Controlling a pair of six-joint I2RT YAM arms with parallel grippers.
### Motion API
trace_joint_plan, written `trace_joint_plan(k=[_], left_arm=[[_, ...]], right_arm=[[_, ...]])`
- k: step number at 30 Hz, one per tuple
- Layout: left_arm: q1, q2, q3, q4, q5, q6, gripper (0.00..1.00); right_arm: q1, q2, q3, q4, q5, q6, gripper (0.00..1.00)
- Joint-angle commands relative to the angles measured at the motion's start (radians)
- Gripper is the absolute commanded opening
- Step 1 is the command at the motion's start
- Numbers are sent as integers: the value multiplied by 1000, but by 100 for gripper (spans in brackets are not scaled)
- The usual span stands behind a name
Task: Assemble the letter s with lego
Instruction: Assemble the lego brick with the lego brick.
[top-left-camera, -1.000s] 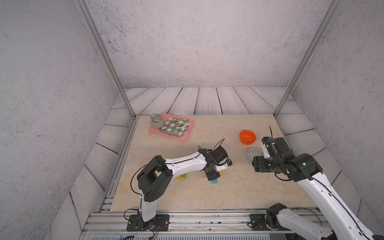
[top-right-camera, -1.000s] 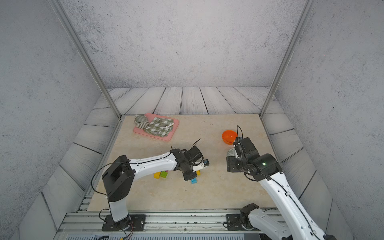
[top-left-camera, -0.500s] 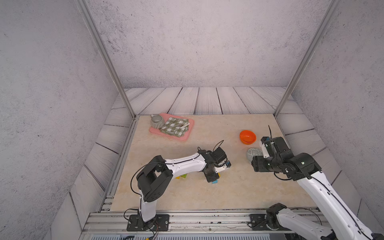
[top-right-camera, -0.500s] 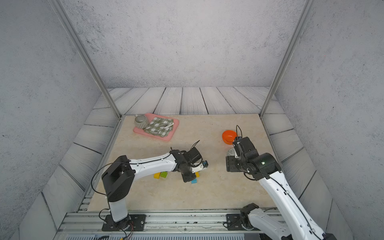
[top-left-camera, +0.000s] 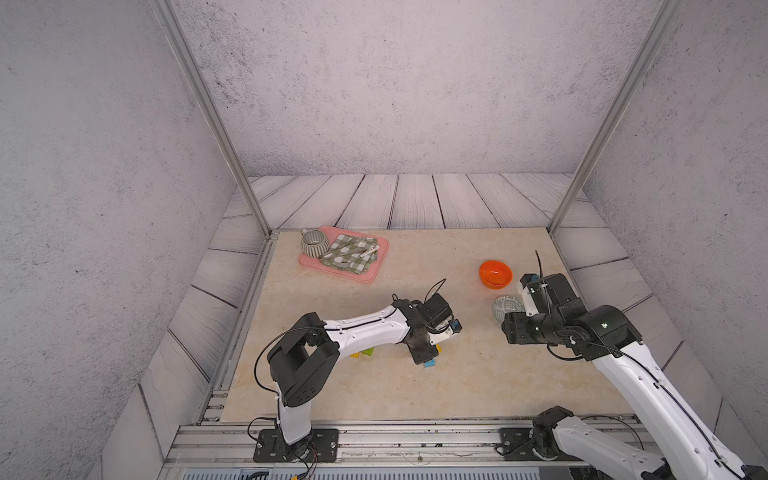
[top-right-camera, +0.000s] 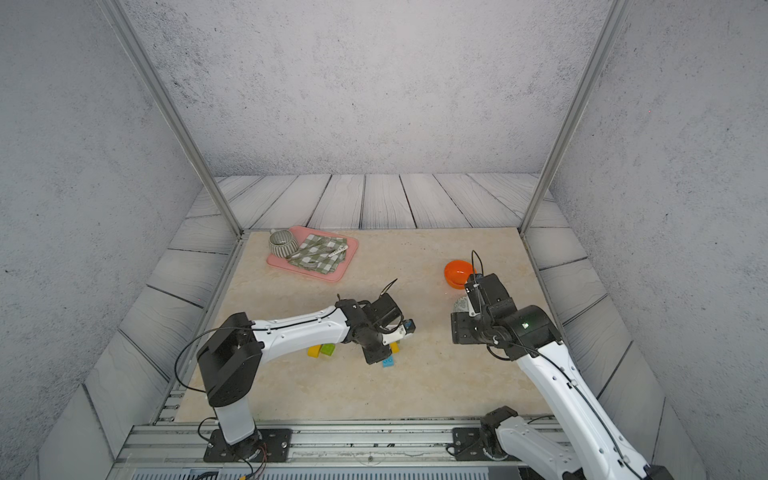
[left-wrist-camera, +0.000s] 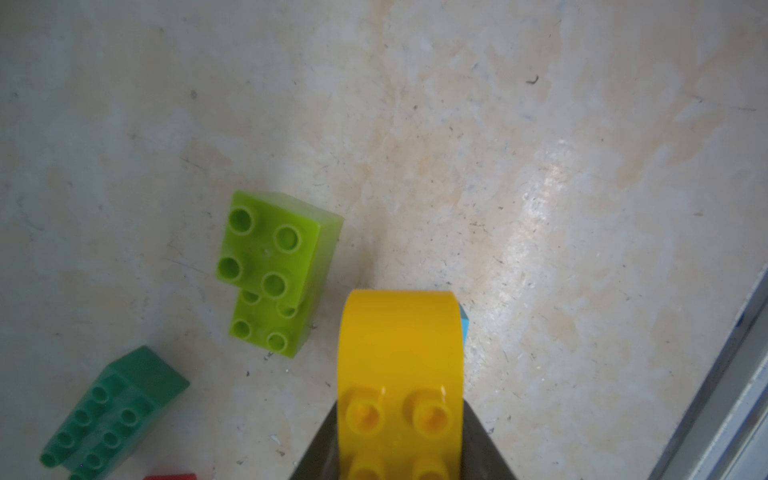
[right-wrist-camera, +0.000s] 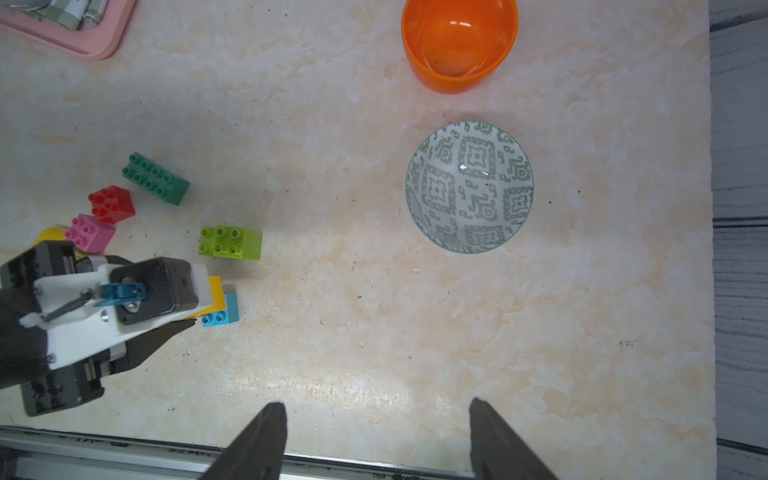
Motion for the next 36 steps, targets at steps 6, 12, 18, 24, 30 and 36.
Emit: trace_joint_plan(k=[6,12,18,24,30,36], left_arm=[[-1,-30,-19,-1,17,-7,0],[-1,-33,-20,7,34,-15,0],[-3,-31,-31,16,44,-21,0],[-2,-14,-49,32,49,-22,0],[-3,3,-50,41,48,-13,0],[-2,11,-47,41,54,-12,0]], right_arm=[[-3,4,-4,-5,-5,-15,73],[-3,4,-6,-6,-6,-15,73],[-2,3,-7,-5,-8,-15,73],[-4,5,-6,-8,-8,-16,73],[-4,5,-6,-7,-10,-15,73],[-4,4,-7,-9,-8,-17,73]])
